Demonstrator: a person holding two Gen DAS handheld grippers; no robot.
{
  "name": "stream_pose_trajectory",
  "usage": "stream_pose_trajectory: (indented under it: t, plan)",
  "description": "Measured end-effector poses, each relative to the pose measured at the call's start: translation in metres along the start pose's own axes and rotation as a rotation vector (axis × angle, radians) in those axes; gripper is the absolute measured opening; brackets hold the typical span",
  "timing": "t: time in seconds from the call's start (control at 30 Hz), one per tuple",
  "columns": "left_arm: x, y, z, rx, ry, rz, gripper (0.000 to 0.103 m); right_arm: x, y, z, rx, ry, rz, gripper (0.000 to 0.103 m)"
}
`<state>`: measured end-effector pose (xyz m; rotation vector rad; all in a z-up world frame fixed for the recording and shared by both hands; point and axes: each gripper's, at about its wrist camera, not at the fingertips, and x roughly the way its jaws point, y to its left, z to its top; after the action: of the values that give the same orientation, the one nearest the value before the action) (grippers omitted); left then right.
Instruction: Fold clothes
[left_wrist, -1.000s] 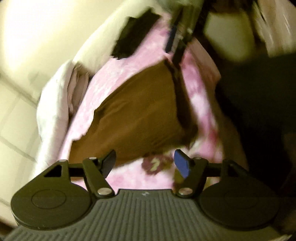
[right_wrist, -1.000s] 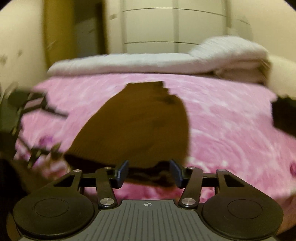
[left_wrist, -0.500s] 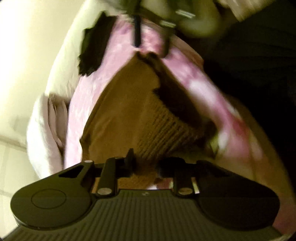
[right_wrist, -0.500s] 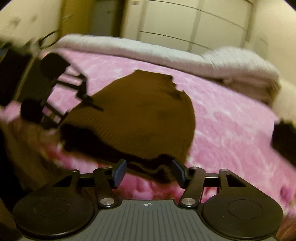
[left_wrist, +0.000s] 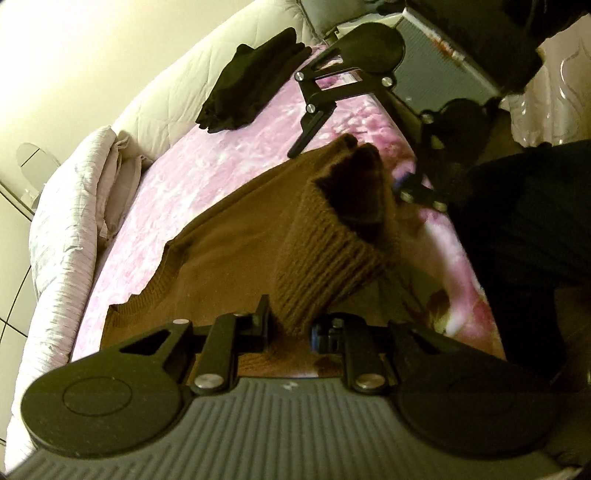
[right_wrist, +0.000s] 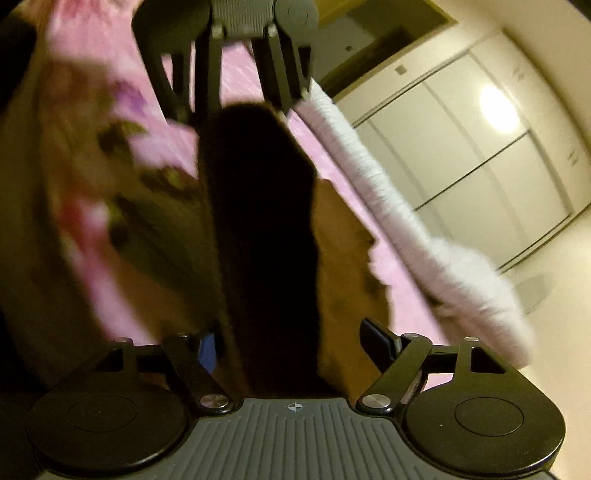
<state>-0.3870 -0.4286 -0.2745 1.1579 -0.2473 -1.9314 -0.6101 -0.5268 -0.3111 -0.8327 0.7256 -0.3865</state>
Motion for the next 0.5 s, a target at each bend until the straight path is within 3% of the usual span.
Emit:
stream_pose_trajectory:
  t: [0.13,0.2,0.3,0.5]
  plan:
    - [0.002,0.002,-0.004,-0.040,-0.007,-0.003,0.016,0.011,-0.002,-0.025,-0.061,0.032,-0.027,0.043]
    - [0.003,0.001,-0.005,-0.056,-0.003,-0.010,0.015,0.017,-0.004,-0.032,-0.076,0.046,-0.022,0.022]
    - [0.001,0.002,-0.007,-0.083,-0.008,-0.010,0.015,0.020,-0.012,-0.030,-0.048,0.058,-0.004,0.015]
    - [-0.029,-0.002,-0.015,-0.086,-0.015,0.022,0.013,-0.001,-0.029,-0.009,0.020,0.031,0.035,0.013]
